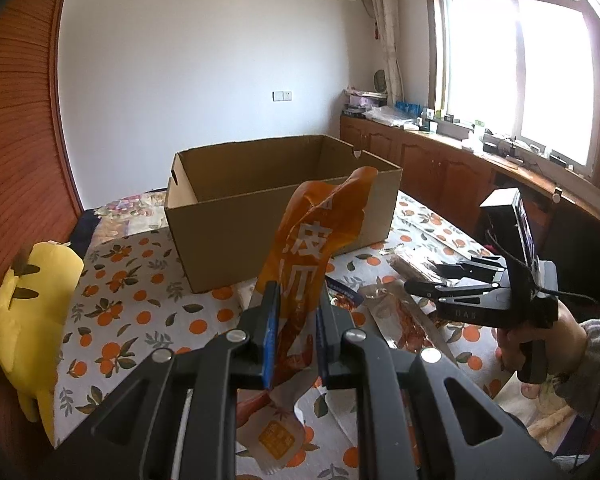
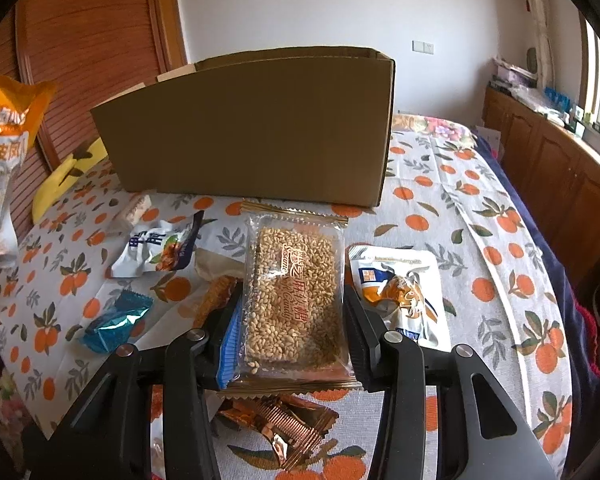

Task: Organize snacks
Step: 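Lift both packets and release them into the cardboard box with both grippers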

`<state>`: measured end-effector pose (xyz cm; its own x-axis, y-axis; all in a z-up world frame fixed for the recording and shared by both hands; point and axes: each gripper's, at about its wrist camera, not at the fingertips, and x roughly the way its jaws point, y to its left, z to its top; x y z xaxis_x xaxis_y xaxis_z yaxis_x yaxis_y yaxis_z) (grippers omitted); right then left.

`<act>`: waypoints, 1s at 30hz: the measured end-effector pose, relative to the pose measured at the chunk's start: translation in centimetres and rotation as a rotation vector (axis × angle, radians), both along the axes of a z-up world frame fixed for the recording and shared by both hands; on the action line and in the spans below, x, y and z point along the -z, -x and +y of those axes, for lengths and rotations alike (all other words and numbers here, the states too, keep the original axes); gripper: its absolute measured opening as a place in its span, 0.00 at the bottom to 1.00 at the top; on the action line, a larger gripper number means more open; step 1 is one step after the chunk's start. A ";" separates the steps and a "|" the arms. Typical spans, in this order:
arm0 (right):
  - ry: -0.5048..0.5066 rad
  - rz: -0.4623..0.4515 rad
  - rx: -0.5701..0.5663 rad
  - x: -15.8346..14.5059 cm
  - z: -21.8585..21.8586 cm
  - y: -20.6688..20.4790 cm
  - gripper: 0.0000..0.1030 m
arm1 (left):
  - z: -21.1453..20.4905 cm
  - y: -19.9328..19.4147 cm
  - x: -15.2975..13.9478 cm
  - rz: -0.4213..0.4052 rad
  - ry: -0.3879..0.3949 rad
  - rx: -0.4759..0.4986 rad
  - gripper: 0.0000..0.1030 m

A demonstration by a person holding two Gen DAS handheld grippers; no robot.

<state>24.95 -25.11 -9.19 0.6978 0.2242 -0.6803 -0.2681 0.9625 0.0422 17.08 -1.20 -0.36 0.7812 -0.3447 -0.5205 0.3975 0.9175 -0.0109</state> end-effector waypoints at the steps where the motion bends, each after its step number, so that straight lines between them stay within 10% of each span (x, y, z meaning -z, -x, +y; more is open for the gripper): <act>1: 0.003 -0.003 0.000 -0.1 0.0 0.0 0.44 | 0.0 0.0 -0.1 -0.002 0.001 -0.001 0.13; 30: 0.037 -0.192 -0.132 -11.5 3.8 4.7 0.44 | 0.7 0.7 -5.8 -0.143 0.043 -0.017 0.13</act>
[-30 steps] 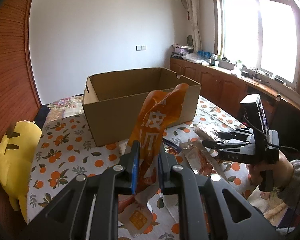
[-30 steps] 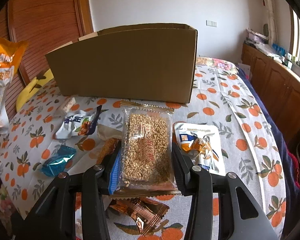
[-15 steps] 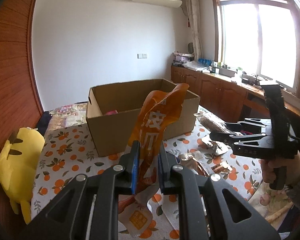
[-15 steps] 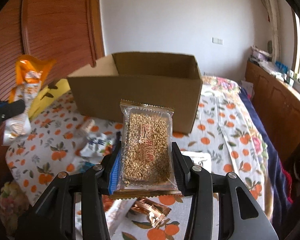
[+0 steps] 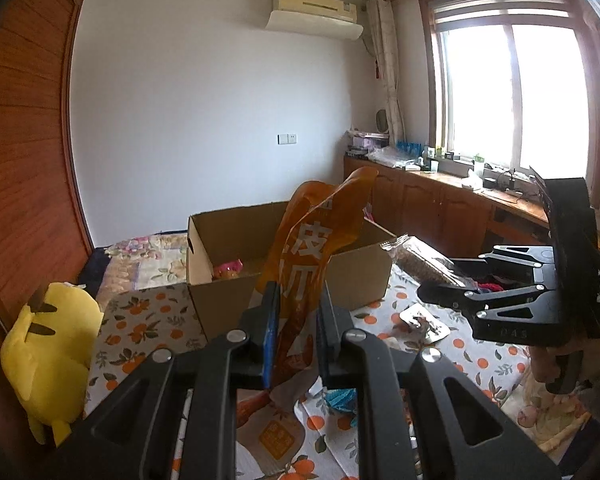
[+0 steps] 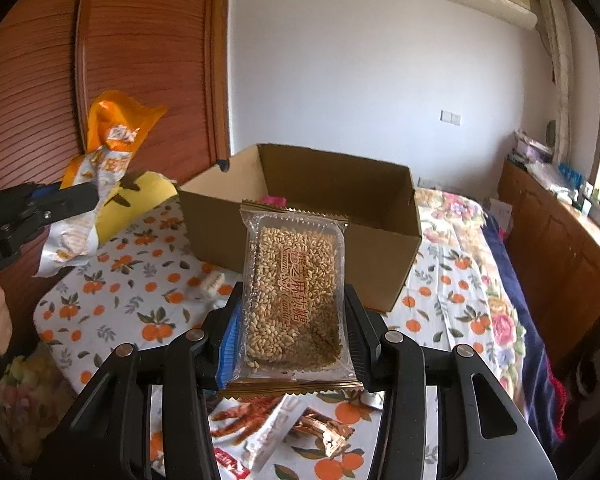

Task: Organize snacks
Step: 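Lift both packets and release them into the cardboard box with both grippers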

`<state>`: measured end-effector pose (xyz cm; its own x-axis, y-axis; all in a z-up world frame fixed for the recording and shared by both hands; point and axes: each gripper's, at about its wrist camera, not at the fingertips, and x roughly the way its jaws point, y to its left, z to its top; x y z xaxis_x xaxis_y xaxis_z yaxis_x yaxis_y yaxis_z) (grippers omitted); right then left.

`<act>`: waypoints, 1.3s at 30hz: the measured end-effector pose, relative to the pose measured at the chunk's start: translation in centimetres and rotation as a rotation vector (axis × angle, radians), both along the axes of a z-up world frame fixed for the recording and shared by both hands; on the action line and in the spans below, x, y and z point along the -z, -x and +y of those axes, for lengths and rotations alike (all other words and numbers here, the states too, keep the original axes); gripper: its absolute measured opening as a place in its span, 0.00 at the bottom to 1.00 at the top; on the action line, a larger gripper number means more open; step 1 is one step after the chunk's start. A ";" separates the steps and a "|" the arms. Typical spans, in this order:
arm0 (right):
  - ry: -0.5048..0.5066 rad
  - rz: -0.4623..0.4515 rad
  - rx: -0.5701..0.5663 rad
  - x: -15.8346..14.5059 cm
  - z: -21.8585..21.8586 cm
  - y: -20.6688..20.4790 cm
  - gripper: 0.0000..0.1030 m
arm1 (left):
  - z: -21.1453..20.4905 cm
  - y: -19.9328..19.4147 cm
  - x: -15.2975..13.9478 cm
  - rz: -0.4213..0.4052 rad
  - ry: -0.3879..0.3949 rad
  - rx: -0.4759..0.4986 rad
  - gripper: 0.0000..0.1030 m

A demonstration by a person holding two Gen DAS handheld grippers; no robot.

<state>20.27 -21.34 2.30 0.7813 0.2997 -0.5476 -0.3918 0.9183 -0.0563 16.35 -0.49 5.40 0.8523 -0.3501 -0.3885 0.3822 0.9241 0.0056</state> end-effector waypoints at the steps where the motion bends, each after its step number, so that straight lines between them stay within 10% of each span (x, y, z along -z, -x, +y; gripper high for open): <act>1: 0.002 -0.005 -0.005 -0.3 0.2 0.1 0.44 | 0.0 0.0 -0.1 -0.002 0.001 0.000 0.13; 14: 0.021 -0.035 -0.041 -1.9 1.3 -0.8 0.44 | 0.3 -2.9 -1.6 -0.025 0.013 -0.005 0.13; 39: 0.025 -0.001 -0.027 -0.2 2.3 -15.9 0.44 | -1.8 -18.0 -0.5 0.034 0.021 0.017 0.13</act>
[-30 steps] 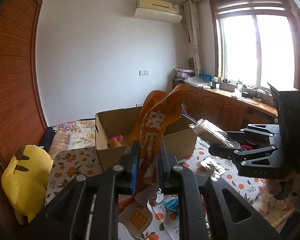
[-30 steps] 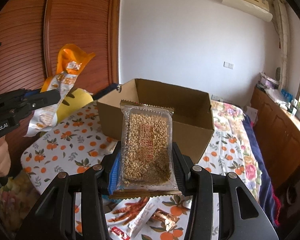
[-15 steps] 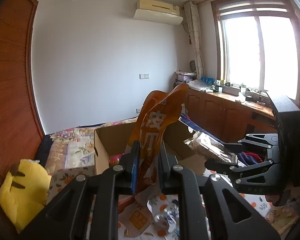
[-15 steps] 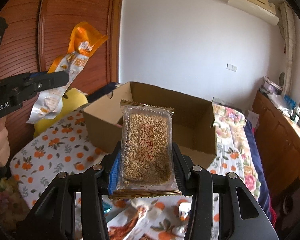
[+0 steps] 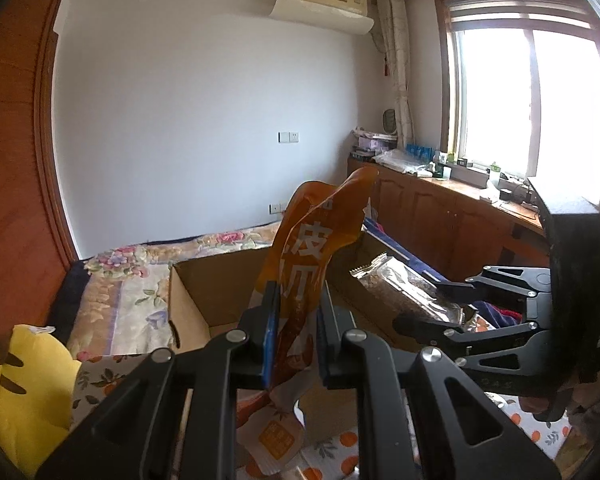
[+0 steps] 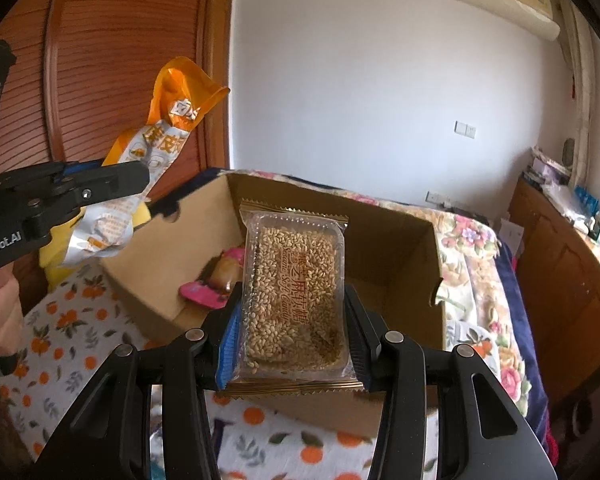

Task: Organize snacks
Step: 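Lift both packets and release them into the cardboard box with both grippers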

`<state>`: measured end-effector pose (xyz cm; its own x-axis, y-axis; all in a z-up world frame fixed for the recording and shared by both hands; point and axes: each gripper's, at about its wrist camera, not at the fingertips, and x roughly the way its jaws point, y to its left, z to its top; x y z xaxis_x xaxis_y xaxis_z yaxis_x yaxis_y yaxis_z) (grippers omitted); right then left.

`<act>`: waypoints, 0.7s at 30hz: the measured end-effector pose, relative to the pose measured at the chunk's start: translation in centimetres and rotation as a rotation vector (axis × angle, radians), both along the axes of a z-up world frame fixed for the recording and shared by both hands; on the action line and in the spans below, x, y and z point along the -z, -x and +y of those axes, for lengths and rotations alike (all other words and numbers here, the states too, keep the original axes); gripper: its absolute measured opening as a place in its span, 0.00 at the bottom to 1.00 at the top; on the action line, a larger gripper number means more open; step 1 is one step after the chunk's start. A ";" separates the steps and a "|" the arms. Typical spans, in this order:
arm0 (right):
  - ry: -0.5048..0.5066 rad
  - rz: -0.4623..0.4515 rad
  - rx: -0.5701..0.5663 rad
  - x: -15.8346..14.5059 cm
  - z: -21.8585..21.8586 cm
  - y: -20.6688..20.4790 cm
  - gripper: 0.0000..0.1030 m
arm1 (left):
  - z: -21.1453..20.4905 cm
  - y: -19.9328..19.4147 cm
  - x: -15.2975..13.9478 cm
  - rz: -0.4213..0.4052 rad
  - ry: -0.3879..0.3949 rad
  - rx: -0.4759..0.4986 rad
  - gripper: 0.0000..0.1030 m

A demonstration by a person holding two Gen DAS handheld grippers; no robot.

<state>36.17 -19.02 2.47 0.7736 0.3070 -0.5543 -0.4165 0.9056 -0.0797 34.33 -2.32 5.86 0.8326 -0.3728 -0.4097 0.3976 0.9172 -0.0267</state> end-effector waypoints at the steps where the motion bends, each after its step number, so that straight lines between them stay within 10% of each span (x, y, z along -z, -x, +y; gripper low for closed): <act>1: 0.001 0.005 0.005 0.3 0.1 -0.5 0.44 | -0.1 -0.4 0.3 0.008 -0.001 0.000 0.13; 21: 0.031 0.057 0.058 3.6 -0.6 -3.6 0.53 | -0.9 -2.6 2.9 0.086 -0.020 -0.002 0.25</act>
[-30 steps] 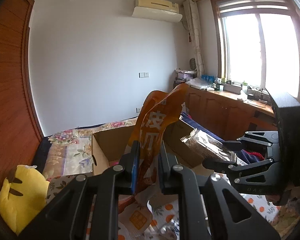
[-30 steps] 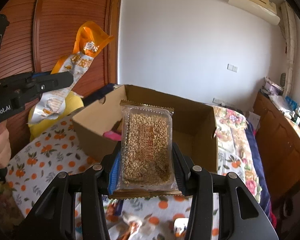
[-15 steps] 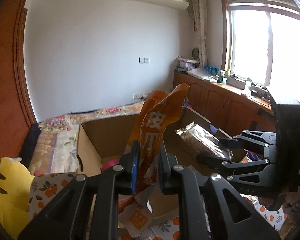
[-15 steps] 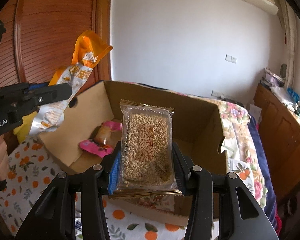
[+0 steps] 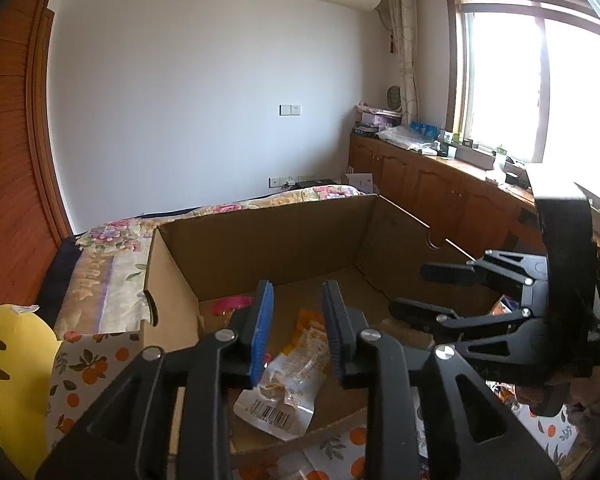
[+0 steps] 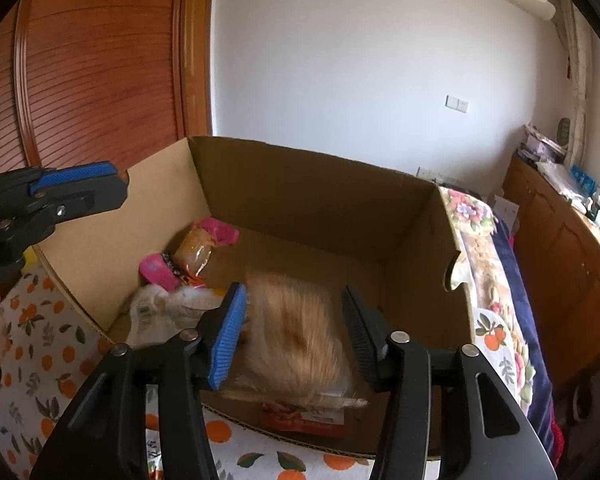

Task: Organize snacks
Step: 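Lift both packets and release them into the cardboard box with both grippers, then move both open grippers back toward the remaining snacks on the table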

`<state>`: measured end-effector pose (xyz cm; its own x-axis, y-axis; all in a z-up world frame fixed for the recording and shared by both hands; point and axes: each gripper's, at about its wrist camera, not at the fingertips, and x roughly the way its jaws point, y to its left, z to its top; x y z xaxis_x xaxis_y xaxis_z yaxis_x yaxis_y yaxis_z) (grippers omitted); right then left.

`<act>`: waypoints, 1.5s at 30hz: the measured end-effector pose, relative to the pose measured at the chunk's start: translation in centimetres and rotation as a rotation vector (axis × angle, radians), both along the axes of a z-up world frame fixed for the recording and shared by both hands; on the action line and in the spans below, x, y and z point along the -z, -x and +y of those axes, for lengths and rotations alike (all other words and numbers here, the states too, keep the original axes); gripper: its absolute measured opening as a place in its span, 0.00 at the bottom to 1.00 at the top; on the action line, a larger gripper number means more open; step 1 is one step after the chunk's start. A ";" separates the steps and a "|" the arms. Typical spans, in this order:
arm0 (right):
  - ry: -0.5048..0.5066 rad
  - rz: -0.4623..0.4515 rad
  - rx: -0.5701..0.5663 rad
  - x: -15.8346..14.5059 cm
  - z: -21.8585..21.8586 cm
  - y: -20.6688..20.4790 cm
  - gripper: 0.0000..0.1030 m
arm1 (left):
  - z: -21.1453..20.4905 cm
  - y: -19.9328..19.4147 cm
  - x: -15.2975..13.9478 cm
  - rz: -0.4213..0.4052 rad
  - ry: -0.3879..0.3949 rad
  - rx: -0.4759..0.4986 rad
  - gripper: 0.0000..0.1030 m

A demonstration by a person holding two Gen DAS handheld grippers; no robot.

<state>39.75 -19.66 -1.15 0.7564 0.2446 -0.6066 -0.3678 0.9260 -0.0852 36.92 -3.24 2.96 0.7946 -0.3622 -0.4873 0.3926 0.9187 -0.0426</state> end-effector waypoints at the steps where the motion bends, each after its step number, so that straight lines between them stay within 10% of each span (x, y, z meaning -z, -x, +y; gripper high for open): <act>1: -0.003 -0.002 0.003 -0.1 0.0 0.0 0.54 | 0.0 0.3 0.0 -0.002 -0.006 -0.001 0.25; 26: -0.038 -0.041 0.030 -4.7 -2.8 11.2 0.54 | -1.2 9.7 0.1 0.029 -0.046 0.026 0.30; 45: -0.043 0.006 0.080 -2.2 -6.2 17.2 0.54 | -2.2 15.6 4.2 0.128 -0.034 0.041 0.32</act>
